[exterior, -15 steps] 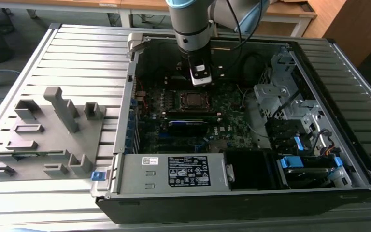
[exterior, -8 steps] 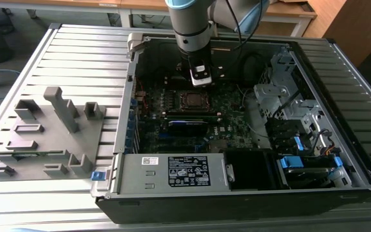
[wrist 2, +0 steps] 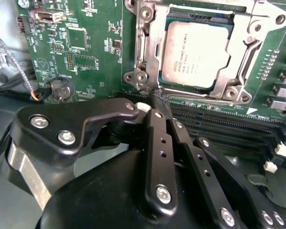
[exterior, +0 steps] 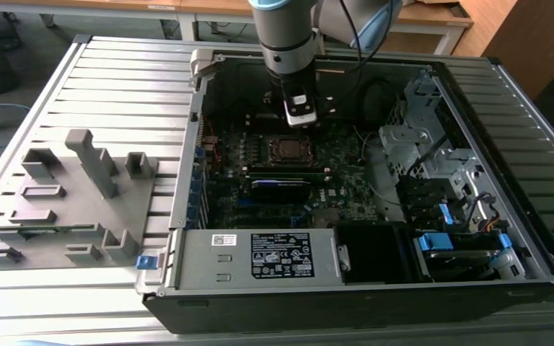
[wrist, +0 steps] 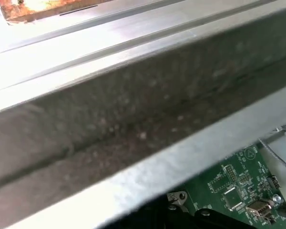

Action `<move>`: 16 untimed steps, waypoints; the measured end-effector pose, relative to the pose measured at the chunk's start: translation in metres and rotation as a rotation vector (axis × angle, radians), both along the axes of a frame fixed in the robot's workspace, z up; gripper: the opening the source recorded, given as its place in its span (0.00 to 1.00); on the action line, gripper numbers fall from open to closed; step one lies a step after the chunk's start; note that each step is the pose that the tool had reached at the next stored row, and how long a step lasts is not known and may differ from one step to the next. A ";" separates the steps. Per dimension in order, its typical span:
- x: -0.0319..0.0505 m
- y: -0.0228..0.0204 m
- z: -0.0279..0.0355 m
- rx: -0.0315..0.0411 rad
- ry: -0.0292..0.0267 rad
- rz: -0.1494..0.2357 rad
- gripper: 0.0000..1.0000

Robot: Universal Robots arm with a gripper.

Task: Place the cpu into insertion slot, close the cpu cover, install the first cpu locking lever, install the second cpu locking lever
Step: 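Install the first cpu locking lever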

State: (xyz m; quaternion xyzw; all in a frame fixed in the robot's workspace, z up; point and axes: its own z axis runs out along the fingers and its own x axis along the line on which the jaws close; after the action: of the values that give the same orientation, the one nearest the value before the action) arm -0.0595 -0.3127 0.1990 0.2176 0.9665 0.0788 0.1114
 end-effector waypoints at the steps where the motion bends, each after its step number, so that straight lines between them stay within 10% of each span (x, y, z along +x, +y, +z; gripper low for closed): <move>1: 0.0000 0.0000 0.0021 0.0000 0.0005 0.000 0.10; 13: 0.0001 0.0000 0.0168 0.0002 0.0068 0.000 0.10; 16: 0.0004 0.0000 0.0165 -0.0002 0.0407 0.000 0.10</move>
State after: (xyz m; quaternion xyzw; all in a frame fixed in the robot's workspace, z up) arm -0.0591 -0.3127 0.2156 0.2191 0.9685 0.0742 0.0917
